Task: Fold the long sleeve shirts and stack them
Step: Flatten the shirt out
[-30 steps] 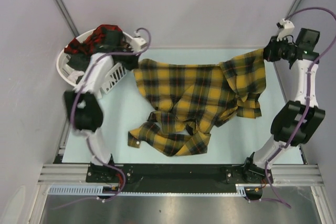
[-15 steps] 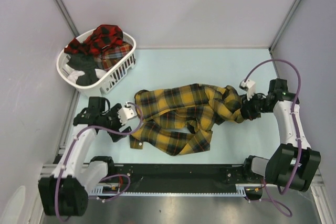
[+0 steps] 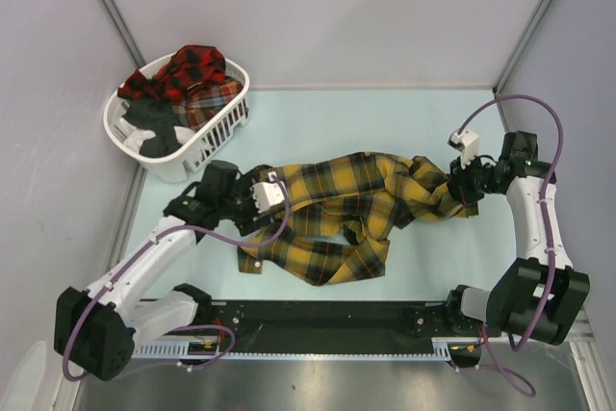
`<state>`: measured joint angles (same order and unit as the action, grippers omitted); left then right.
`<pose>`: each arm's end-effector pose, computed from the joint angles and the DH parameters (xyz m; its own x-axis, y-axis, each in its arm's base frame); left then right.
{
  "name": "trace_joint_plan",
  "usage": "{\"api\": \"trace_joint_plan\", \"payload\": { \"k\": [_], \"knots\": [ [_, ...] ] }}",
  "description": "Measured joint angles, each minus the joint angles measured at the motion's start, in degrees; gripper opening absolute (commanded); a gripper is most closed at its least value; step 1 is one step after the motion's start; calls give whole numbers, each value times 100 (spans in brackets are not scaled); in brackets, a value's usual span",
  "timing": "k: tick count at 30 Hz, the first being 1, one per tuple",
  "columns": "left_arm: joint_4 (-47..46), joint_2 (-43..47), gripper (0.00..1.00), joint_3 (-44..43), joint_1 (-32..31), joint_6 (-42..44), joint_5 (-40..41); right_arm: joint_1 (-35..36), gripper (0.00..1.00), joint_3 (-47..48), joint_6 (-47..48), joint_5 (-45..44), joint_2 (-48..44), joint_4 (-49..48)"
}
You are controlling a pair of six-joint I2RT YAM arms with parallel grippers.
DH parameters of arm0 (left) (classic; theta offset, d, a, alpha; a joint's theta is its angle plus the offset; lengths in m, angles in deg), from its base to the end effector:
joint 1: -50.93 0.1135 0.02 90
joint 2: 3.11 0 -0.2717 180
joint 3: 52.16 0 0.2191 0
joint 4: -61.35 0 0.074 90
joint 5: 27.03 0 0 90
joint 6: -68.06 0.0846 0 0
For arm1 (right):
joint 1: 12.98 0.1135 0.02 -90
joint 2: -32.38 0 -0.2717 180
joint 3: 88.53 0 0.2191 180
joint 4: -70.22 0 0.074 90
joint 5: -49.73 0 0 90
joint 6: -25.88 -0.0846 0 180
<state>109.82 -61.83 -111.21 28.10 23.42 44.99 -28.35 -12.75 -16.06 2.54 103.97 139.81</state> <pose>0.1752 -0.1021 0.2319 -0.0846 0.7699 -0.6325 0.8811 0.3542 0.3133 0.2171 -0.0001 0.2636 -0.5277 -0.4209 -0.7378 -0.7045 0.7022 0.1033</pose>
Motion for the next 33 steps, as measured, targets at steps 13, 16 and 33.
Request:
{"api": "trace_joint_plan", "payload": {
  "k": [13, 16, 33],
  "knots": [
    [-2037, -1679, 73, 520, -1399, -494, 1851, -295, 0, 472, -957, 190, 387, -632],
    [-2354, -1891, 60, 522, -1456, -503, 2109, -376, 0, 546, -1095, 223, 479, -719],
    [-2046, -1659, 0, -494, -391, -597, 2087, -511, 0, 820, -1980, 339, 761, -1497]
  ]
}}
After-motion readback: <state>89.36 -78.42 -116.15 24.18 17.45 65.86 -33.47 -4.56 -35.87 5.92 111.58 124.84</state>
